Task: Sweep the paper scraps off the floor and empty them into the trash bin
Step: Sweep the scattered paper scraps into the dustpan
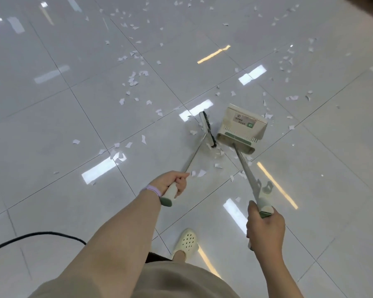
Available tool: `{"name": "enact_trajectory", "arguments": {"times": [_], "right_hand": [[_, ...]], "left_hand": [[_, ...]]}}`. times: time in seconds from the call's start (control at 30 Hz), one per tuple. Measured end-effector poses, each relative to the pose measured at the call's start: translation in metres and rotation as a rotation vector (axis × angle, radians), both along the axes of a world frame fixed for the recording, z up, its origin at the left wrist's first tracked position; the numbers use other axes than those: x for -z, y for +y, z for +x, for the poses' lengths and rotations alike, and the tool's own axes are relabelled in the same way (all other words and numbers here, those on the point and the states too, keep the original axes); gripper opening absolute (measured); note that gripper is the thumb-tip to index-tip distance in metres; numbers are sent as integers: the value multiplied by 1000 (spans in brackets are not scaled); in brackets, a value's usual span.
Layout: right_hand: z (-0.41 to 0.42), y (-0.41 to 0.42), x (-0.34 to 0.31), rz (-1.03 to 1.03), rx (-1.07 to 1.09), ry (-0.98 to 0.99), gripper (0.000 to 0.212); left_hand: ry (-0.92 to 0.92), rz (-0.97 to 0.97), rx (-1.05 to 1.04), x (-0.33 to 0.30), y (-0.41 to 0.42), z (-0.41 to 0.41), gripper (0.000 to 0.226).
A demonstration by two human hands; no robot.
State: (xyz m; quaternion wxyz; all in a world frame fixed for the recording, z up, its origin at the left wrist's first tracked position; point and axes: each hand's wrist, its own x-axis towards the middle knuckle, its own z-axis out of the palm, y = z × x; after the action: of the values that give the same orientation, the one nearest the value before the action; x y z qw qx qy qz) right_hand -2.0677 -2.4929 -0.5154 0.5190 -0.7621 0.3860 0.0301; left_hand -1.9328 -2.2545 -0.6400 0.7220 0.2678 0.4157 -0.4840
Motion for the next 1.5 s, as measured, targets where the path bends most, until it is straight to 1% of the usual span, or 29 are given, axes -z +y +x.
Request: {"name": "enact_trajectory", "arguments": {"times": [0.07,0.17,0.27,0.37,0.43,0.53,0.67,0.77,0.93,1.07,1.1,1.13,1.17,1.23,1.3,1.37,1.47,1.5], "right_hand": [[5,2,-1,3,-1,-9,34],[17,15,1,12,-9,-9,36],[31,35,-1,29,-23,-23,33],[42,61,4,58,-54,-22,32],[49,82,10,76,-95,-5,30],[59,116,16,84,-164,16,28],[78,177,21,84,-260,46,28],[92,226,24,90,-299,71,26],[110,308,34,94,-413,130,23],[121,354,35,105,-454,137,24],[123,362,33,109,-455,142,24],[126,369,31,111,-458,149,25],[129,373,29,109,-462,154,28],[135,376,24,95,-467,156,32],[143,375,16,95,-437,153,34],[151,373,8,99,-378,138,35],[161,366,-5,75,-299,88,40],[165,362,-9,73,-278,68,40]], "left_hand": [[-14,9,17,-7,4,-6,23],[18,30,-46,-15,22,-19,21],[68,26,-188,-25,62,-36,19],[100,77,-354,-37,116,-57,19],[114,147,-418,-46,151,-72,21],[146,302,-454,-53,199,-92,26],[162,498,-507,-40,274,-107,23],[152,602,-457,-26,335,-109,17],[154,720,-265,-15,421,-101,14],[108,805,75,1,463,-93,16],[92,809,160,7,470,-89,14],[76,765,186,11,474,-83,10],[66,762,228,6,474,-76,7],[73,701,320,-4,467,-61,11],[58,694,285,-17,450,-42,17],[-33,698,336,-19,427,-14,10],[-10,618,190,-19,372,28,12],[-5,594,190,-18,353,42,11]]}}
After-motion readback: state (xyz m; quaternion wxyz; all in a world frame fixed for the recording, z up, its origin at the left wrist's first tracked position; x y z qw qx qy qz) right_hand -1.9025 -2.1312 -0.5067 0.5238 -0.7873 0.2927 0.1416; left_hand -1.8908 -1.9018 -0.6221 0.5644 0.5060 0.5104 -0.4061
